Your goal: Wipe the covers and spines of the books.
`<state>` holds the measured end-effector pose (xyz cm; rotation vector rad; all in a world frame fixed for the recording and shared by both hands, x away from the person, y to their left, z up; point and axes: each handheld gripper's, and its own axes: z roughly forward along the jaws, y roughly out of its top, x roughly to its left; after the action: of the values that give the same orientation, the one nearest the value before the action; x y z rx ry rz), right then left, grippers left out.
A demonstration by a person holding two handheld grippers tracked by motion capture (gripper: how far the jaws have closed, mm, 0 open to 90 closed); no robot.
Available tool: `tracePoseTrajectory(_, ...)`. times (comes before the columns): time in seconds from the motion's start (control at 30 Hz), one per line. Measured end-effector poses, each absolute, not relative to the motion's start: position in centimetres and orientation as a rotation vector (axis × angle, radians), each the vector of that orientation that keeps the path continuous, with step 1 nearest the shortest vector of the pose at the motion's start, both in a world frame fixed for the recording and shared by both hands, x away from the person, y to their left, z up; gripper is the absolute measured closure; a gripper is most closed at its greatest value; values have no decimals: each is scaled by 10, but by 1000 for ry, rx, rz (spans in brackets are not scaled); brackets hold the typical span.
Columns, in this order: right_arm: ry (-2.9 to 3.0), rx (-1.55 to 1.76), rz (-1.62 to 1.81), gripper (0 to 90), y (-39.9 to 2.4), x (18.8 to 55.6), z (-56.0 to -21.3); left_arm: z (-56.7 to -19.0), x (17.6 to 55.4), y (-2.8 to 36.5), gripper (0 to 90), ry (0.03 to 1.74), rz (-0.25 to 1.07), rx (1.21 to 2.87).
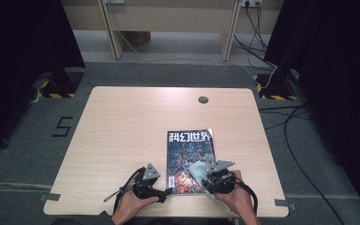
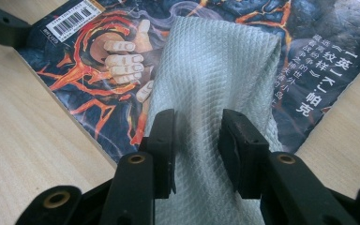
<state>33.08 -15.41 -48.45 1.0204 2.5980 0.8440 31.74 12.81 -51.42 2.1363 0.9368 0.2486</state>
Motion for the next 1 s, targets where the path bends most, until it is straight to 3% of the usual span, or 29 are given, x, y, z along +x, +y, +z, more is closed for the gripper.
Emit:
tracePoseTrajectory(0.3, 2491, 1135, 838, 670, -180, 344, -486, -515, 316, 128, 158, 949, 254, 2125)
tracePoseTrajectory(0.6, 2509, 1040, 770, 672, -163, 343, -483, -515, 317, 128, 153, 949, 257, 2128)
tracePoseTrajectory(1.0, 2450, 1121, 762, 668, -155, 408, -485, -516, 316, 128, 152, 946, 259, 2128)
